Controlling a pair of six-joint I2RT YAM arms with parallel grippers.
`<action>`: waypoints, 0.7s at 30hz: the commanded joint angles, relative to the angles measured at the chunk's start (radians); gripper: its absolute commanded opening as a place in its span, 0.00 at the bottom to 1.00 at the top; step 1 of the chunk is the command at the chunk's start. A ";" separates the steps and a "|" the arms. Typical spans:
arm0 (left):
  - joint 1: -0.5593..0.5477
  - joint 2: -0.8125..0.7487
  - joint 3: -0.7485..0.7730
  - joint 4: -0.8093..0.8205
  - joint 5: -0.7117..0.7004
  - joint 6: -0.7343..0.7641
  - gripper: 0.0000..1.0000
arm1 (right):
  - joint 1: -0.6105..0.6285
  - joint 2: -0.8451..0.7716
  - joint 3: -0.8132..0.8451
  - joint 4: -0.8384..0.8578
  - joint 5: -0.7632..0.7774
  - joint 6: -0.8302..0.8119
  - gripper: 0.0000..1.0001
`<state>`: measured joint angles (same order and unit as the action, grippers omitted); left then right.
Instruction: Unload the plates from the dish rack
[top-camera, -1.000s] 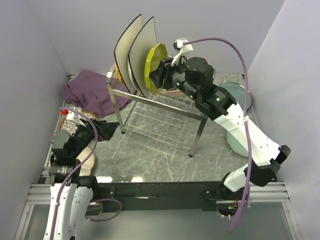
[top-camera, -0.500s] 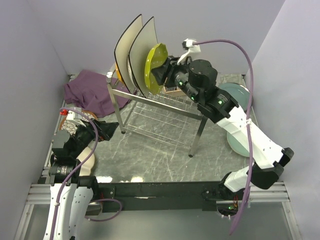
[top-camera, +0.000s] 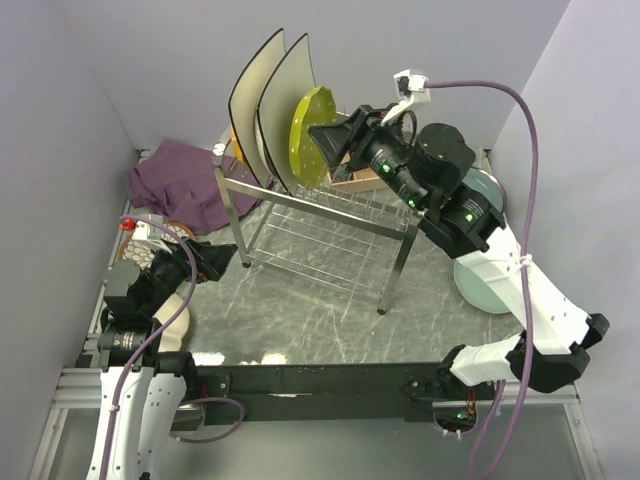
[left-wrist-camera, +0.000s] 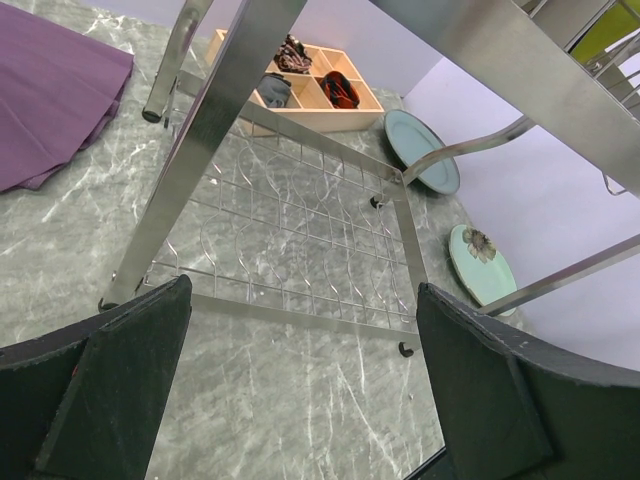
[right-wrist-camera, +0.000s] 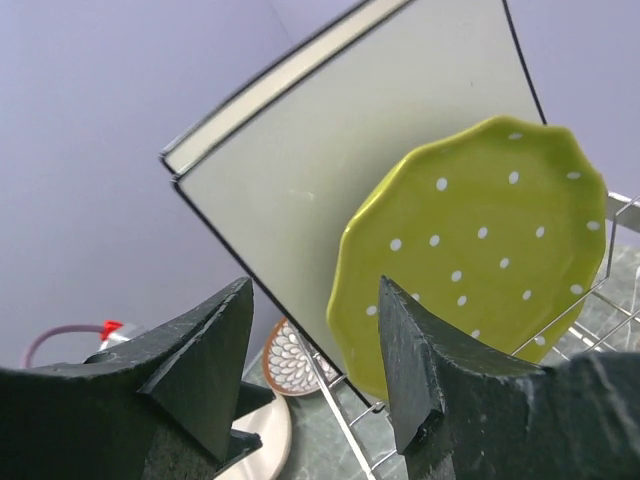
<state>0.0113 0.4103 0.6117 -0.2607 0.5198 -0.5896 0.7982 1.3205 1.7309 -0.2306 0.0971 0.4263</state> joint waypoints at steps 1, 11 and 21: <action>-0.001 0.004 0.034 0.012 -0.009 0.019 1.00 | 0.004 0.039 0.038 0.004 -0.013 0.000 0.60; -0.001 -0.004 0.030 0.012 -0.009 0.020 0.99 | 0.003 0.109 0.073 0.023 -0.036 0.032 0.56; -0.001 -0.018 0.026 0.008 -0.014 0.019 1.00 | 0.003 0.187 0.105 0.028 0.000 0.051 0.49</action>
<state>0.0113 0.4076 0.6117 -0.2680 0.5159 -0.5873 0.7986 1.4799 1.7748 -0.2317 0.0872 0.4641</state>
